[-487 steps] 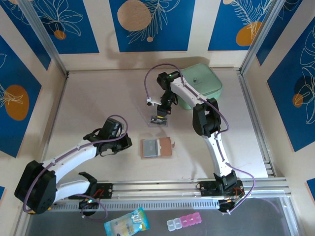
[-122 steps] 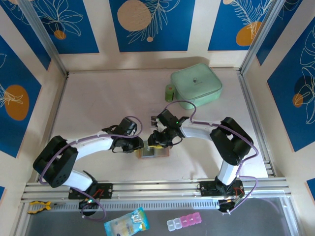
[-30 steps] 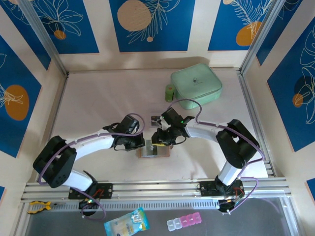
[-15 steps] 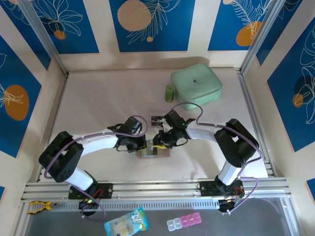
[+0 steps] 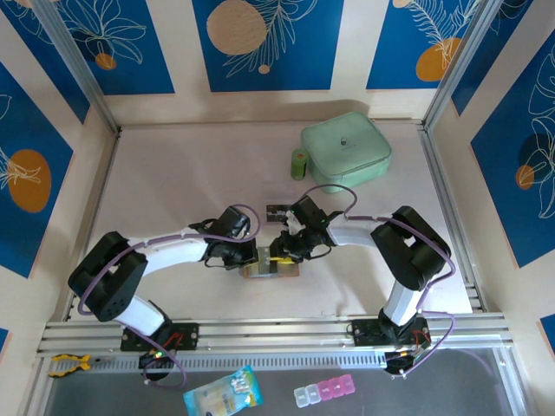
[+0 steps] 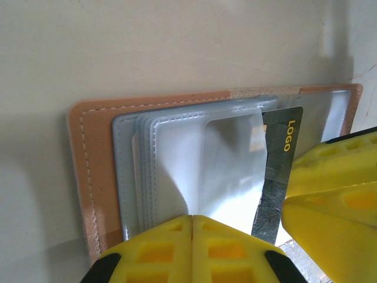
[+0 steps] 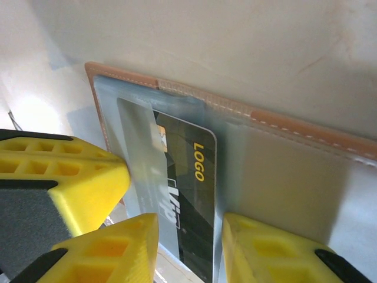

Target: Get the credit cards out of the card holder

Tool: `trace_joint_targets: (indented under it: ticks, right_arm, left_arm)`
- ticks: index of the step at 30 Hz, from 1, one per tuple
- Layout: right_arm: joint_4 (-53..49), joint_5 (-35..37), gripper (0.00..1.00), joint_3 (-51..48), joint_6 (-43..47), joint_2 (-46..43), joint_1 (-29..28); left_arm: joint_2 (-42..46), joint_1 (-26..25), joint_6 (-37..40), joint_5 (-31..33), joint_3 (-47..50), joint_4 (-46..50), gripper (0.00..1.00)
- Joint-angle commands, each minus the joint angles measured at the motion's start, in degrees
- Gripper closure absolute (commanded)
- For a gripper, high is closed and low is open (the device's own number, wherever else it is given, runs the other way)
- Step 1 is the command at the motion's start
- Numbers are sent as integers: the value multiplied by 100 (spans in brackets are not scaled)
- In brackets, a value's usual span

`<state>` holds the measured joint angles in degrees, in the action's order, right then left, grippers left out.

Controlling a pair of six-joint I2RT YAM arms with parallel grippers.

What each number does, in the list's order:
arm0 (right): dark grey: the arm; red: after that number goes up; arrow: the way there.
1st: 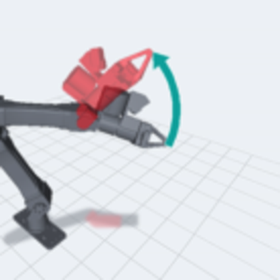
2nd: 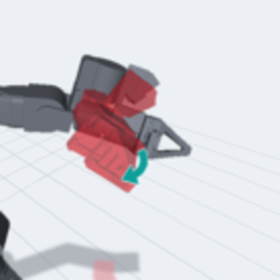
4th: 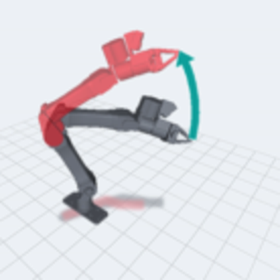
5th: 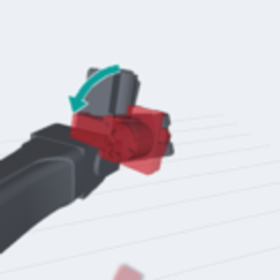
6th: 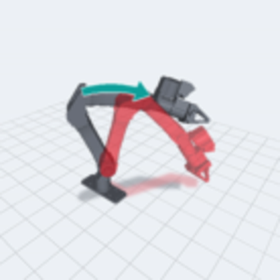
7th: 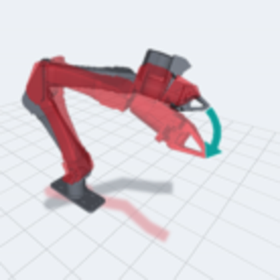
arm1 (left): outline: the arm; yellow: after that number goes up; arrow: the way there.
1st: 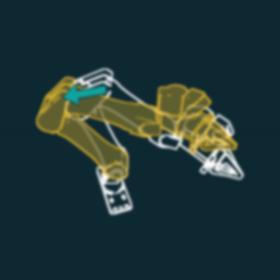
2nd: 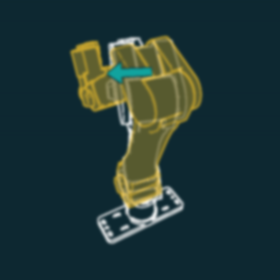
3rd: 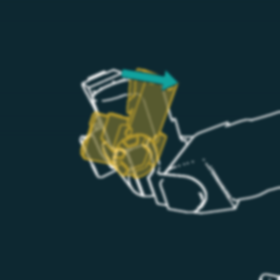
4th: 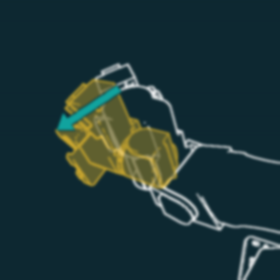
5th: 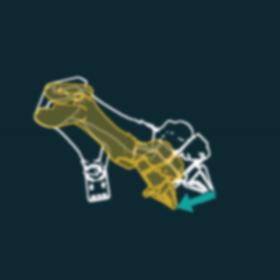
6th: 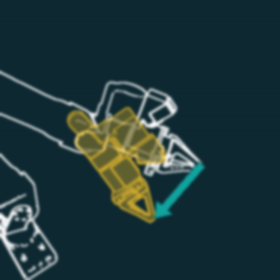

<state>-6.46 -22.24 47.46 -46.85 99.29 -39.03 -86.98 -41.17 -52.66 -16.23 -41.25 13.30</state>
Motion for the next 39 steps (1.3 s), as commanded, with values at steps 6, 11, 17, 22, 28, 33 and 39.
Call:
trace_joint_targets:
  ticks: [6, 11, 17, 22, 28, 33, 39]
  right_arm:
    - [496, -453, 72, -223, -209, -3, 87]
    - [562, -466, 79, -264, -244, 2, 111]
    - [539, -433, 86, -281, -237, -15, 106]
    - [401, -326, 88, -283, -176, -68, 113]
    - [249, -256, 90, -362, -81, -206, 172]
    - [6, -185, 91, -431, 63, -439, 287]
    - [-240, -167, 93, -492, 232, -703, 429]
  left_arm:
    - [-131, -32, -90, 94, 109, 111, 99]
    - [-153, -32, -103, 77, 117, 79, 99]
    - [-135, -33, -119, 87, 126, 69, 99]
    - [-101, -36, -128, 103, 152, 84, 99]
    - [-55, -35, -130, 126, 162, 103, 99]
    - [-38, -27, -153, 120, 170, 94, 99]
    - [-38, -34, -165, 112, 162, 93, 99]
